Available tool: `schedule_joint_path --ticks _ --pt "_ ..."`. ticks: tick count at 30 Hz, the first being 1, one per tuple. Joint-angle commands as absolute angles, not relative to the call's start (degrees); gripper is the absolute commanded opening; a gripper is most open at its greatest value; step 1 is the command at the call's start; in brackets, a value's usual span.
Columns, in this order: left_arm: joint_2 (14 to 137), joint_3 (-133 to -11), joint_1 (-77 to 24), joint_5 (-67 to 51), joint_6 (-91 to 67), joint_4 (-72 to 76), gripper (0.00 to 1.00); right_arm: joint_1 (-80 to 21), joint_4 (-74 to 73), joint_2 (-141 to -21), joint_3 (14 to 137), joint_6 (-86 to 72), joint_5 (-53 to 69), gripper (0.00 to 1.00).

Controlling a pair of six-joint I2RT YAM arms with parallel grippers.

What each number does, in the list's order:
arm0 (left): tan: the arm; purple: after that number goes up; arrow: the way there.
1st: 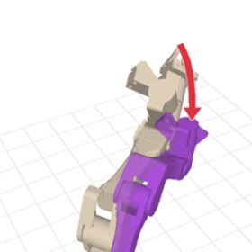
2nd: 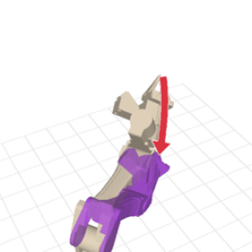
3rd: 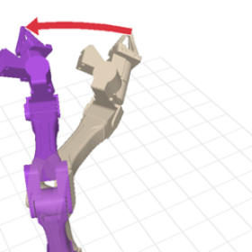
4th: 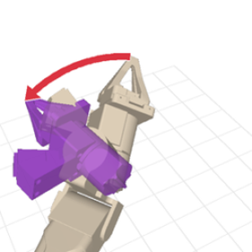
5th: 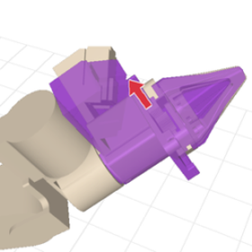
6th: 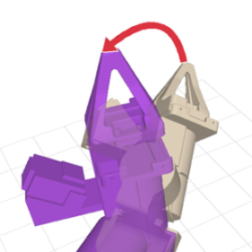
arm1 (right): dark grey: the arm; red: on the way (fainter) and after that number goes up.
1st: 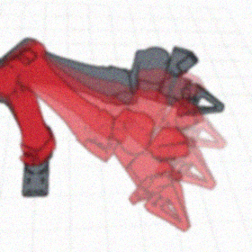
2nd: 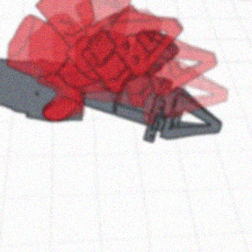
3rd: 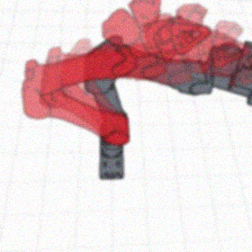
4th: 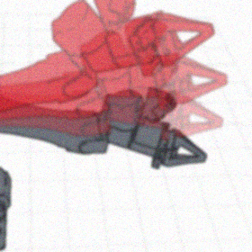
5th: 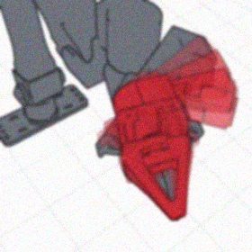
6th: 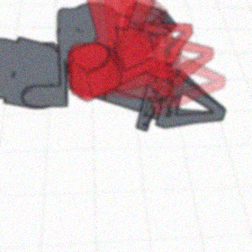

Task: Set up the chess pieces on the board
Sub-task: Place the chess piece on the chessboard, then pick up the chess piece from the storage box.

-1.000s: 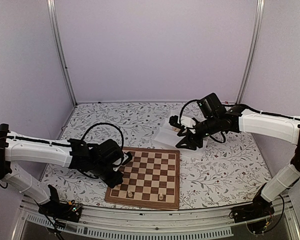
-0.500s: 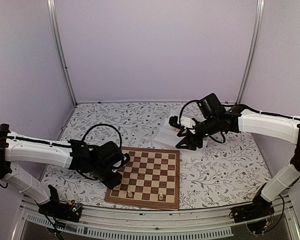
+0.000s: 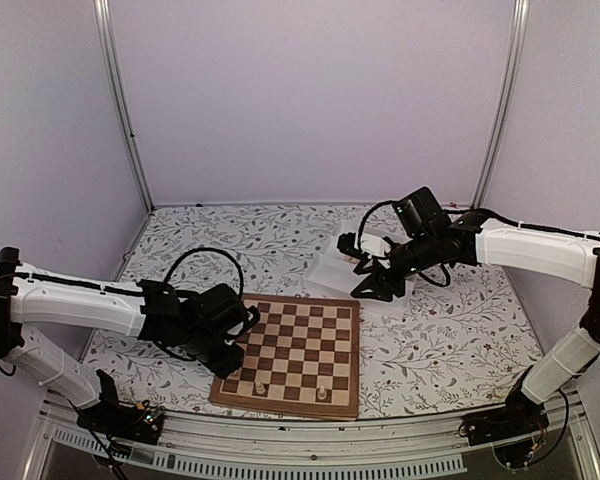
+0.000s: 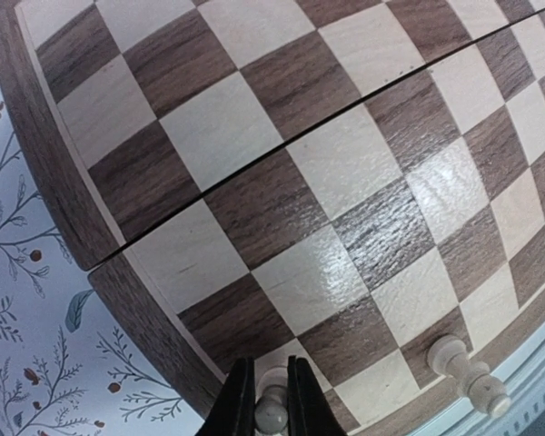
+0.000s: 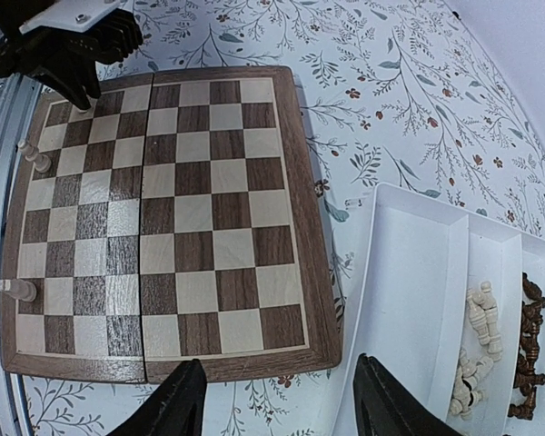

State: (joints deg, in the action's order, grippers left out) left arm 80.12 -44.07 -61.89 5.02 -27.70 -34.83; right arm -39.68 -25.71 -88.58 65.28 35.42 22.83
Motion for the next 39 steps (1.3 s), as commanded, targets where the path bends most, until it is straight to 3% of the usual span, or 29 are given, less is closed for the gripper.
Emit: schedule_joint_path --ticks 1,15,20,26,28,30,31,34,36,39 --pt "81.62 -43.37 -63.35 3.64 -28.06 -35.68 0.13 -39.37 -26.62 -89.29 66.95 35.68 23.79 0.59" --pt "81.77 -44.93 -63.9 5.25 -28.53 -37.3 0.35 -39.37 -27.58 -89.08 67.97 35.61 23.99 0.59" --pt "80.47 -49.56 -63.85 11.19 -26.63 -39.55 0.45 -39.12 -28.14 -88.8 69.76 35.21 22.78 0.6" --pt "78.58 -59.39 -61.99 22.83 -20.39 -38.53 0.63 -33.78 -26.61 -88.45 75.21 31.27 20.32 0.69" --pt "78.7 -62.36 -60.95 26.28 -16.91 -35.96 0.69 -30.9 -26.76 -88.95 77.4 29.25 20.52 0.8" --pt "79.05 -64.56 -59.61 29.38 -13.28 -30.93 0.8 -28.39 -26.54 -90.04 78.83 28.3 19.48 0.97" --pt "79.33 -65.29 -58.66 30.05 -11.03 -27.86 0.81 -27.35 -26.66 -90.6 79.42 28.41 19.11 0.99" --pt "81.03 -67.11 -54.93 25.89 -7.11 -19.38 0.82 -25.25 -28.42 -93.88 81.15 31.16 16.98 0.99" --pt "83.14 -69.15 -52.12 20.28 -6.69 -15.27 0.8 -24.71 -28.61 -96.6 81.5 32.66 12.77 0.93" --pt "87.0 -72.04 -48.51 12.45 -7.65 -11.82 0.73 -24.4 -30.09 -101.43 83.73 33.24 9.65 0.71"
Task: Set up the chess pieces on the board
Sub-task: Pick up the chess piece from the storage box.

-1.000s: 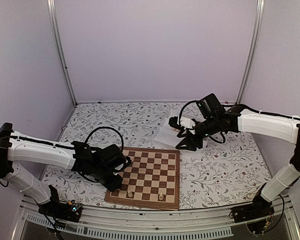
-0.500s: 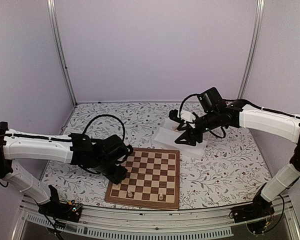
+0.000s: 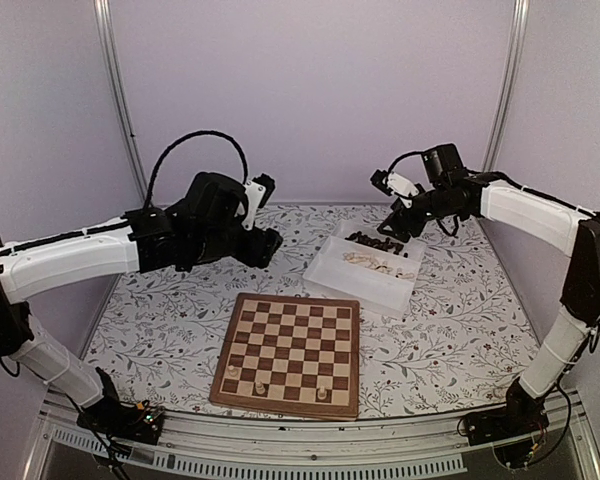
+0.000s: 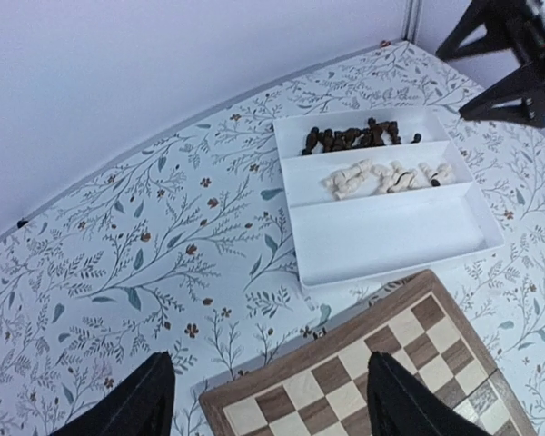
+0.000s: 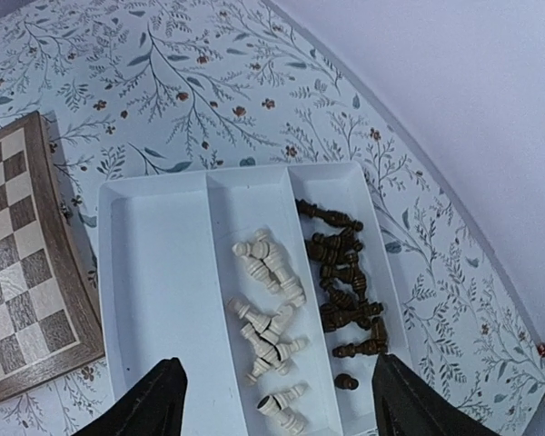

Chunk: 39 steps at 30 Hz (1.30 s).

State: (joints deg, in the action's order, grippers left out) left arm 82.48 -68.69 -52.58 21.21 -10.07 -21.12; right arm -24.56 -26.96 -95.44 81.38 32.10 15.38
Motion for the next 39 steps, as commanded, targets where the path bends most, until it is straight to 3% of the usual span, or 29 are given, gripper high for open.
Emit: schedule_joint_path --ticks 1,9,16,25,39 --pt "88.56 -73.03 -47.22 10.77 -7.91 -11.38 0.71 -24.24 -30.78 -102.7 84.71 32.83 9.29 0.63" --pt "96.43 -76.11 -44.88 5.59 -7.75 -10.72 0.68 -23.04 -35.76 -116.13 94.16 24.42 13.06 0.37" --pt "96.61 -74.03 -44.48 3.4 -7.97 -10.32 0.67 -22.7 -38.18 -124.57 100.09 20.44 12.03 0.28" --pt "95.98 -71.63 -44.21 0.84 -9.23 -9.54 0.66 -22.75 -38.89 -128.47 104.68 27.3 18.45 0.29" --pt "96.16 -71.63 -44.12 -1.6 -10.11 -10.11 0.66 -22.73 -40.11 -135.73 112.85 32.89 17.58 0.28"
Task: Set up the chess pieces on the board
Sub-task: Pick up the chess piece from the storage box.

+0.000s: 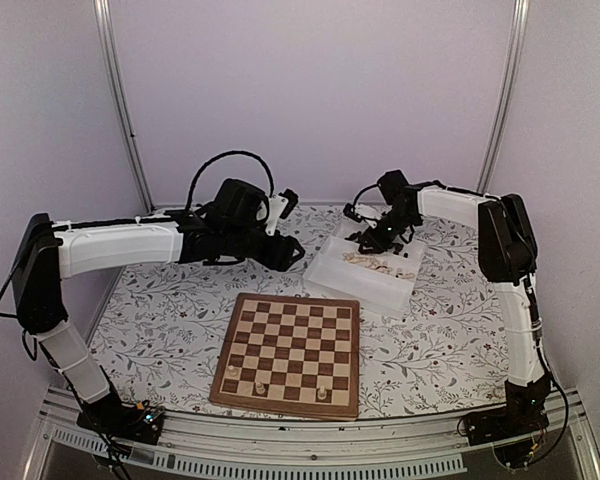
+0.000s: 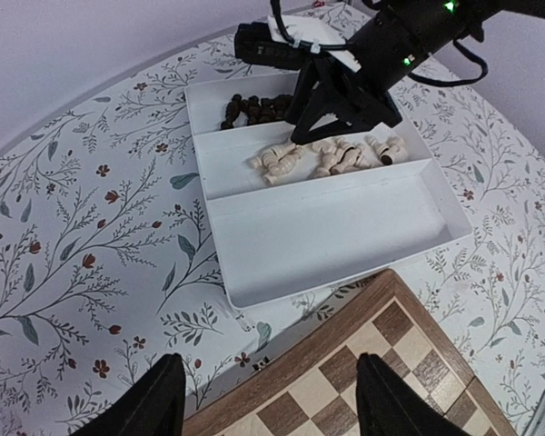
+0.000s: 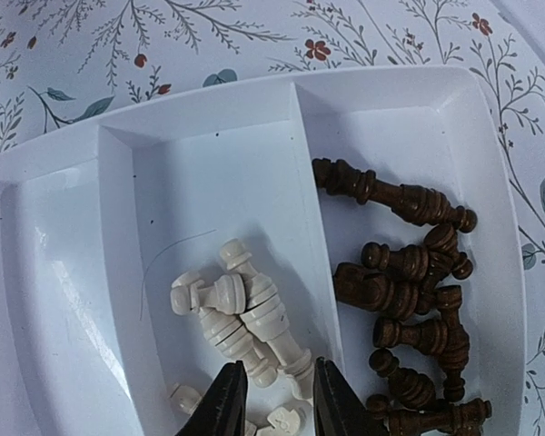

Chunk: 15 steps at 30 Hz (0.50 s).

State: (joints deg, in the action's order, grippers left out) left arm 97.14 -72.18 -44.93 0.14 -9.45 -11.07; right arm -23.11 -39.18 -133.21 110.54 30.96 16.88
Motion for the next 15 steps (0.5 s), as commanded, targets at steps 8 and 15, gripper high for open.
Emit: schedule_joint_path --ticks 8,15 --pt "97.15 -71.63 -44.12 -2.4 -10.39 -10.52 0.66 -23.02 -42.0 -138.42 113.05 34.51 16.24 0.35" --pt "97.39 -71.72 -44.12 -3.31 -10.56 -10.61 0.66 -22.96 -45.34 -139.24 112.7 35.06 16.76 0.42"
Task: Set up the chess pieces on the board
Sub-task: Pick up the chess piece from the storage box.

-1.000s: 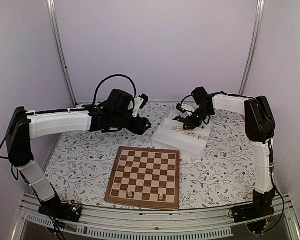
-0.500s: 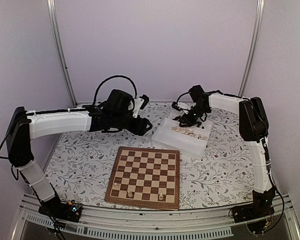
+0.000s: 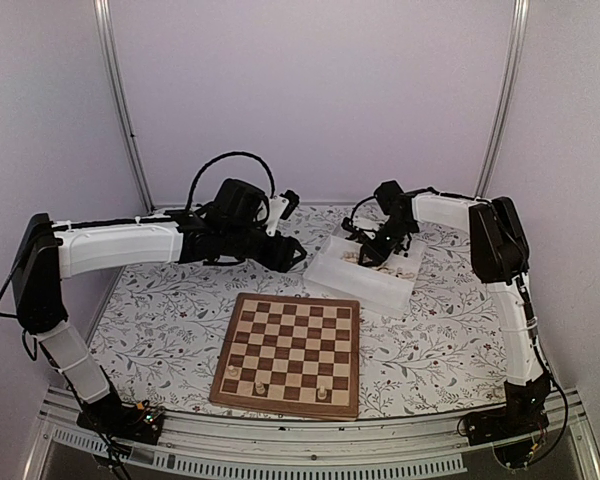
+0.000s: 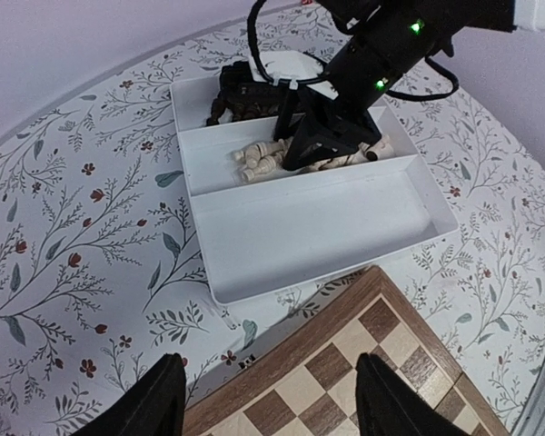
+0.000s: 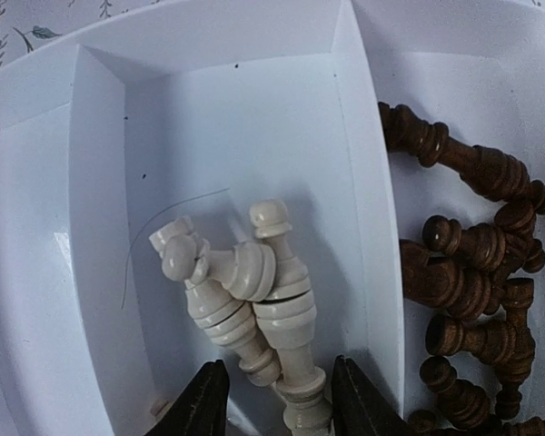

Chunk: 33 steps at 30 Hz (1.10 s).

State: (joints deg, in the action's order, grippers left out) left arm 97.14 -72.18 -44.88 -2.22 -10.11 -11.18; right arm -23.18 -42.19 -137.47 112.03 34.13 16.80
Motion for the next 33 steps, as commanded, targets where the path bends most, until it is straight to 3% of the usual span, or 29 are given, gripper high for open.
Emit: schedule_joint_path --ticks 1,4,12,33 --pt "97.45 -71.72 -44.12 -3.5 -10.55 -10.63 0.66 -22.94 -46.0 -139.1 112.49 35.08 16.78 0.43" --pt "97.49 -71.72 -44.12 -4.02 -10.61 -10.64 0.66 -22.87 -46.72 -138.53 111.21 35.3 16.77 0.42" --pt "97.88 -71.98 -44.12 -5.09 -11.26 -10.47 0.66 -22.54 -43.58 -134.26 107.84 33.99 16.52 0.12" --pt "107.08 -77.34 -43.78 -14.1 -19.4 2.01 0.65 -21.5 -36.85 -118.22 96.39 31.68 21.99 0.07"
